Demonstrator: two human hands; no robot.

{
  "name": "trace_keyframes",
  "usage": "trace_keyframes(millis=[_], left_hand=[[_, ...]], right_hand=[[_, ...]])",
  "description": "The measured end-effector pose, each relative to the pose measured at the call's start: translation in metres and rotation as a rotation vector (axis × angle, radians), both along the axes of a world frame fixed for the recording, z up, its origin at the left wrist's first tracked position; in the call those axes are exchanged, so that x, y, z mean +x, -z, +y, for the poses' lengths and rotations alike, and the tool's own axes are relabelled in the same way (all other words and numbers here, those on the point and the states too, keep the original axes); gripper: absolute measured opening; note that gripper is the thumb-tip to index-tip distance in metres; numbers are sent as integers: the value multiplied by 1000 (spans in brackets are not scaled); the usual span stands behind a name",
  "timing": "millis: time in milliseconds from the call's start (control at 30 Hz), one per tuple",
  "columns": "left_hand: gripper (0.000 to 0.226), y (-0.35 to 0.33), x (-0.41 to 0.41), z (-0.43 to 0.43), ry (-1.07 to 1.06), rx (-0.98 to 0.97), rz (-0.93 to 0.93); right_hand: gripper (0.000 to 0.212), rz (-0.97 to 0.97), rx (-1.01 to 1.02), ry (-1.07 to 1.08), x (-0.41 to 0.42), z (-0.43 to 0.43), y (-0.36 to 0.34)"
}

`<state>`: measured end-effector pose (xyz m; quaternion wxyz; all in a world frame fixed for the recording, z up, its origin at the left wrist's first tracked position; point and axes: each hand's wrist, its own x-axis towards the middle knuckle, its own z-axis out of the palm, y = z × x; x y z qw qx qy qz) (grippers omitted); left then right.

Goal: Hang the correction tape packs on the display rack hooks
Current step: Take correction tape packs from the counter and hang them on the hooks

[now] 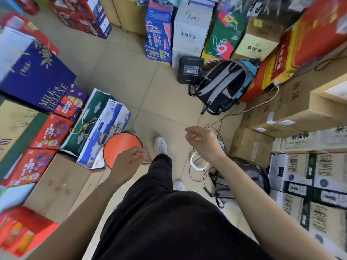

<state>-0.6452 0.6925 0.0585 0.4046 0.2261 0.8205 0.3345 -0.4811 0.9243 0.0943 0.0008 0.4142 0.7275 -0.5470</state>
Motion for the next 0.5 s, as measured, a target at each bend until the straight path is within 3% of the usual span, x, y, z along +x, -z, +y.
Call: trace_keyframes(millis=[233, 367, 500], left_hand=[[13, 9, -141, 98, -80, 73, -28], [26, -6, -212, 164, -125, 155, -63], [12, -15, -279, 226, -132, 200, -67]], right_hand=[[22, -127, 18, -57, -135, 92, -10], [19, -183, 7, -55, -189, 138, -14], [19, -213, 8, 7, -233, 184, -7]])
